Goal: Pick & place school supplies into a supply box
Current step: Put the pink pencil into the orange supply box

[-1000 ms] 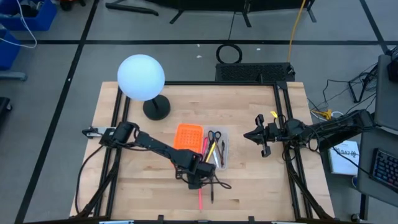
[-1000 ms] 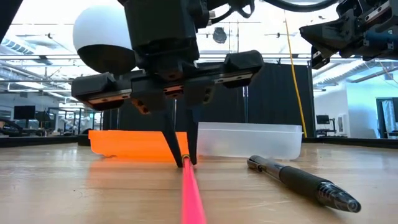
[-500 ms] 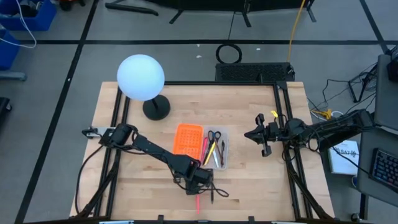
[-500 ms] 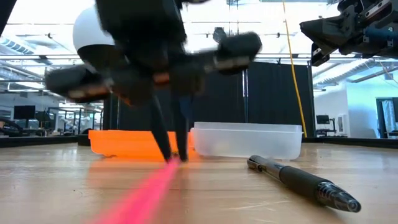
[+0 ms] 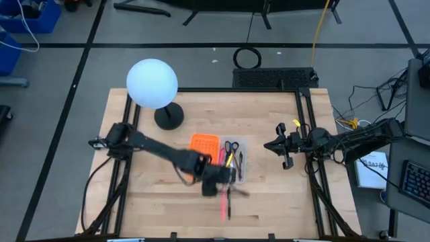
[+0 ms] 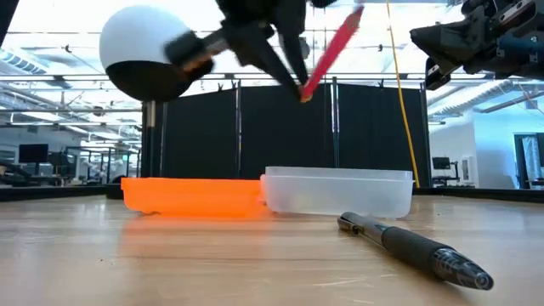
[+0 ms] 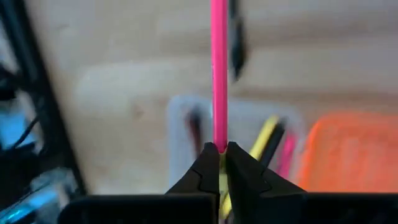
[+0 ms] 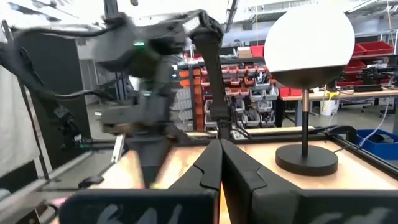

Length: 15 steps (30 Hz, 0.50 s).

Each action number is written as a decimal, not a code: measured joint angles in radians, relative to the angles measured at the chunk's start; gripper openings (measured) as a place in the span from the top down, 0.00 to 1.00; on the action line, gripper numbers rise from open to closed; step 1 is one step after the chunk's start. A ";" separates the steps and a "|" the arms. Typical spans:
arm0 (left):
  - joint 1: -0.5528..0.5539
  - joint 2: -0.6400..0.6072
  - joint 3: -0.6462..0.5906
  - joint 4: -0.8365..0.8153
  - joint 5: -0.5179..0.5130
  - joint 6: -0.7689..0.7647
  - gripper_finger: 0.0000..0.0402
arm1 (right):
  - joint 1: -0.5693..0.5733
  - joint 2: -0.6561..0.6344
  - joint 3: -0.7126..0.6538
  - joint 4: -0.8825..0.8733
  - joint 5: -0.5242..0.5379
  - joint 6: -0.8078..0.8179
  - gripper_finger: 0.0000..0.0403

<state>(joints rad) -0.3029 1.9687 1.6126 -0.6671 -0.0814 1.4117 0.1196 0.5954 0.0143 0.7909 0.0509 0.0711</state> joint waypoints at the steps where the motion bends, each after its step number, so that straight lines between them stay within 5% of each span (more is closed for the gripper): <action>1: 0.019 -0.012 -0.001 0.009 0.000 0.024 0.96 | 0.000 0.000 0.000 0.009 0.000 0.006 1.00; 15: 0.293 0.050 0.001 0.034 0.079 0.379 0.94 | 0.000 -0.002 0.000 0.029 0.000 0.022 1.00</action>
<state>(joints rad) -0.0097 2.0185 1.6135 -0.6335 -0.0028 1.7906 0.1196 0.5938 0.0143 0.8202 0.0505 0.0931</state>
